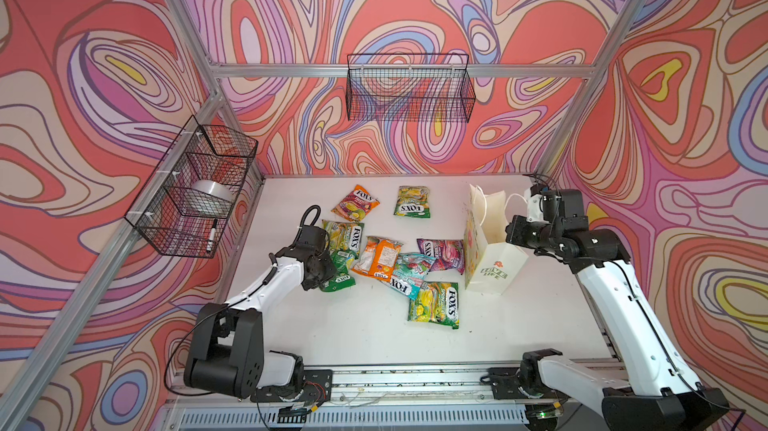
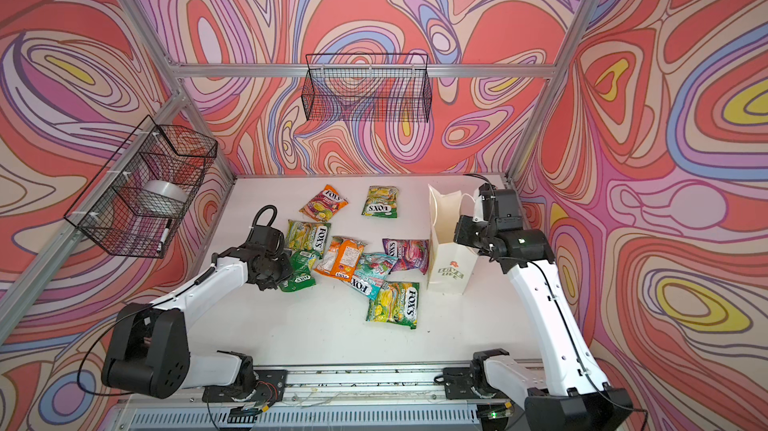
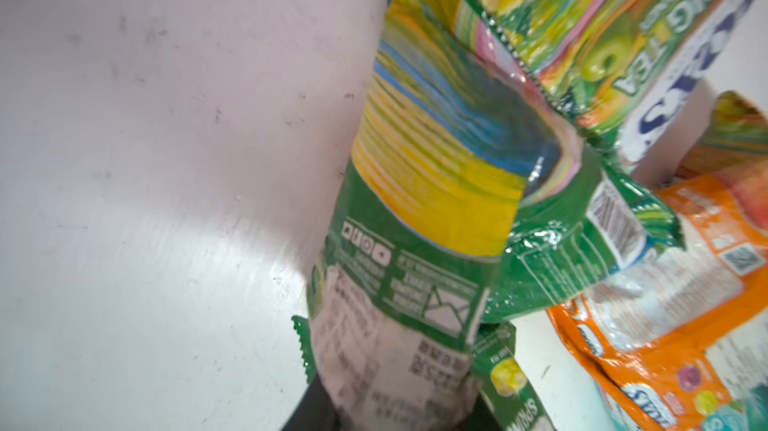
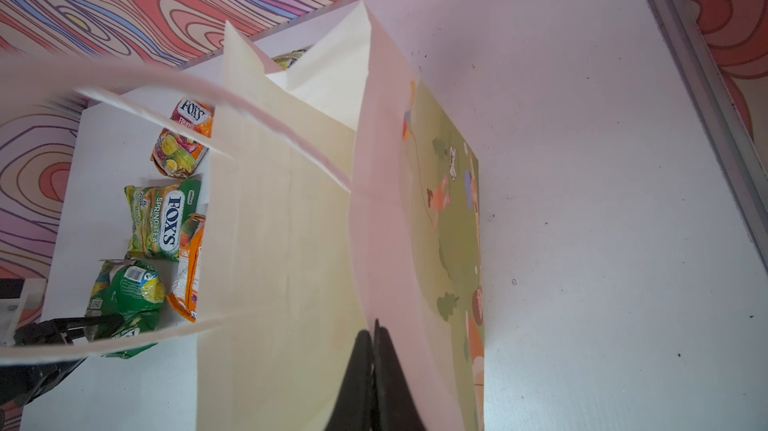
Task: Place the snacks into the paper bag
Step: 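Grasp the large green Spring Tea packet with the left gripper, then lift the green packet with the left gripper and carry it over the bag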
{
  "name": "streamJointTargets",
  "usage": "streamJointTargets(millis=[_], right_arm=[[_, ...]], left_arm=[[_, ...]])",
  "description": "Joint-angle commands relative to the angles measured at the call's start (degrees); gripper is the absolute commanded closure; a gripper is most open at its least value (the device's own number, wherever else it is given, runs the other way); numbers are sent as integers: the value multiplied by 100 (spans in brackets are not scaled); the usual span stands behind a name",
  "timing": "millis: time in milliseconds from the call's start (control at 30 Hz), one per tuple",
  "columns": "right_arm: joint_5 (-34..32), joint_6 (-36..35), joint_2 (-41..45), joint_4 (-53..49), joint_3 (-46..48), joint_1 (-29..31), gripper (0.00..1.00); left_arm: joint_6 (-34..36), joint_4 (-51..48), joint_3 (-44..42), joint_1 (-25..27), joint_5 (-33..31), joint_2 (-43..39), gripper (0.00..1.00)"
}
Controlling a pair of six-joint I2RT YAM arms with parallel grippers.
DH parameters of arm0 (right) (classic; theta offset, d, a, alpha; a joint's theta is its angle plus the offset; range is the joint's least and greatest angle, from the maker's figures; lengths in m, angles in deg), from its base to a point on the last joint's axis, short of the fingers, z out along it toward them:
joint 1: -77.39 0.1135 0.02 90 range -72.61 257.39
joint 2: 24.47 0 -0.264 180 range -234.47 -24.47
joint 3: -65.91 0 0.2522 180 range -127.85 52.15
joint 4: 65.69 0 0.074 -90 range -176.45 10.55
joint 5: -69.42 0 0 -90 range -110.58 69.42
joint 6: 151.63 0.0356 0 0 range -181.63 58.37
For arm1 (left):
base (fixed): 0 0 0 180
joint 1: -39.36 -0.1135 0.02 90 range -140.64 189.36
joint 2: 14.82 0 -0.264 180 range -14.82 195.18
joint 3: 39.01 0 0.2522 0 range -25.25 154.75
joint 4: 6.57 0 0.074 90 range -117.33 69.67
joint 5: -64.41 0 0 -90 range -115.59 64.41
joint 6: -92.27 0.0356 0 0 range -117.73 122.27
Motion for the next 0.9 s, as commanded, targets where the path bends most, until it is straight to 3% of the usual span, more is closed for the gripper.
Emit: streamJointTargets(millis=[0, 200, 400, 667, 867], right_arm=[[-106, 60, 52, -68, 20, -11, 100], [-270, 18, 93, -85, -26, -9, 100], [-347, 17, 176, -70, -2, -9, 100], [-350, 9, 285, 32, 89, -8, 100], [-248, 122, 286, 98, 56, -7, 100]], left_arm=[[-112, -426, 281, 24, -269, -364, 76], [90, -894, 726, 33, -247, -850, 79], [370, -1583, 2148, 498, -150, -952, 79], [357, -1705, 4739, 2168, -426, -172, 79], [343, -1469, 6816, 3450, -403, 1218, 79]])
